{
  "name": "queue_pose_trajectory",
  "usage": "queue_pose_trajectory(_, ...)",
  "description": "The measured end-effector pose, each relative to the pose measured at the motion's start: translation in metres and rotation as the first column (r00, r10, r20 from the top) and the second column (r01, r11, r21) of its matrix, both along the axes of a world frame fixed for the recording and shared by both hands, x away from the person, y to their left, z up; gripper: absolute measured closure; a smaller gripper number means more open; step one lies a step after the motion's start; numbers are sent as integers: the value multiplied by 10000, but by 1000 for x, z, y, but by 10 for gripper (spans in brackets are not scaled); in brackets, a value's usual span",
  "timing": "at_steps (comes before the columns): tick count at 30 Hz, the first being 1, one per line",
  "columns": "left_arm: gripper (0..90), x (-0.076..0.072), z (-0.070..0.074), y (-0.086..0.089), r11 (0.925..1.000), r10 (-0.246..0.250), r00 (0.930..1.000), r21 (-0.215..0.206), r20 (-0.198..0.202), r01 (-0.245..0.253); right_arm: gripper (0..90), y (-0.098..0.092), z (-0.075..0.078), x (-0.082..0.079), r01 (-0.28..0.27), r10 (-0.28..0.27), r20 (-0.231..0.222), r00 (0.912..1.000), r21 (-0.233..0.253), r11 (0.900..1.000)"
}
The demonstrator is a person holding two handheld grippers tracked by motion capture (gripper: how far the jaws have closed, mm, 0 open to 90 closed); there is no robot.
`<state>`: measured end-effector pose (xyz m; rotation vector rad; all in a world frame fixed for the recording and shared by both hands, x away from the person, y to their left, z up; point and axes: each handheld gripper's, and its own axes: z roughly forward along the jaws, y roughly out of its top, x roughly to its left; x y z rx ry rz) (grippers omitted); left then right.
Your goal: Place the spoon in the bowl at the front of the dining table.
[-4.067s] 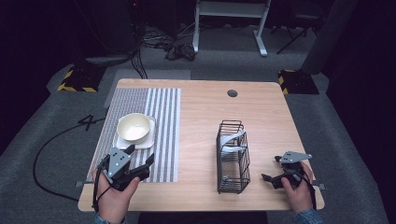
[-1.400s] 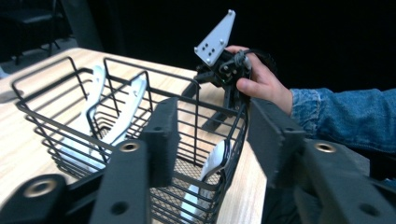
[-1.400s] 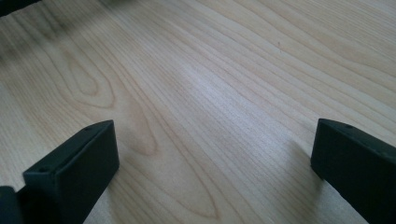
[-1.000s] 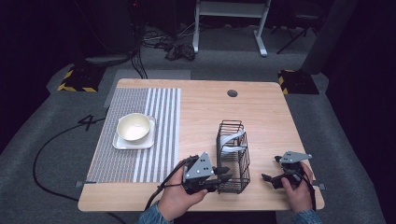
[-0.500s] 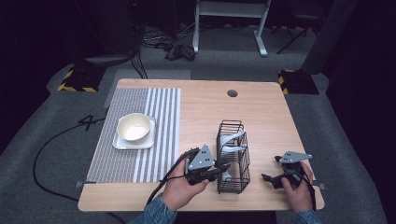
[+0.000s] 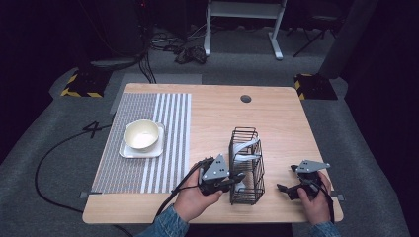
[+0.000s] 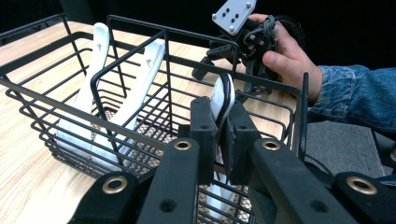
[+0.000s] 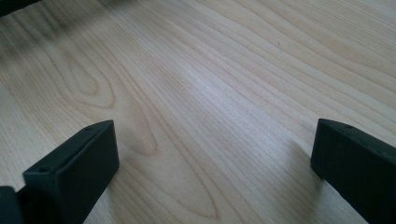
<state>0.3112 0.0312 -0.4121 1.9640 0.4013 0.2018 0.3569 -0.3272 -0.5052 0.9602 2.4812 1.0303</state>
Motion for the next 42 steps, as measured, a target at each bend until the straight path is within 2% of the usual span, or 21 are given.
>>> queue_pose_trajectory(6, 844, 0, 0, 0, 10000, 67, 10000, -39, -5, -67, 9, 0, 0, 0, -1, 1, 2, 10000, 0, 10000)
queue_pose_trajectory(9, 846, -1, 3, -2, 9999, 84, 10000, 97, 45, -84, 9, 0, 0, 0, -1, 1, 1, 10000, 0, 10000)
queue_pose_trajectory(14, 846, -2, 14, -2, 9994, 92, 9996, -340, 253, -84, 9, 0, 0, 0, 0, 0, 3, 10000, 0, 10000)
queue_pose_trajectory(19, 847, -2, 29, 0, 9984, 77, 9989, -568, 453, -51, 9, 0, 0, 0, -2, 2, 3, 10000, -1, 10000)
queue_pose_trajectory(28, 847, 0, 48, 4, 9951, -51, 9990, -983, 440, 94, 9, 0, 0, 0, -1, 1, -2, 10000, 2, 10000)
queue_pose_trajectory(35, 847, 0, 59, 8, 9860, -245, 9981, -1636, 559, 334, 9, 0, 0, 0, -3, 3, 1, 10000, -1, 10000)
queue_pose_trajectory(39, 847, -3, 66, 11, 9837, -165, 9966, -1770, 811, 306, 9, 0, 0, 0, -2, 2, 0, 10000, -2, 10000)
queue_pose_trajectory(42, 847, -4, 71, 16, 9850, -91, 9956, -1708, 935, 250, 9, 0, 0, 0, -3, 3, -1, 10000, 0, 10000)
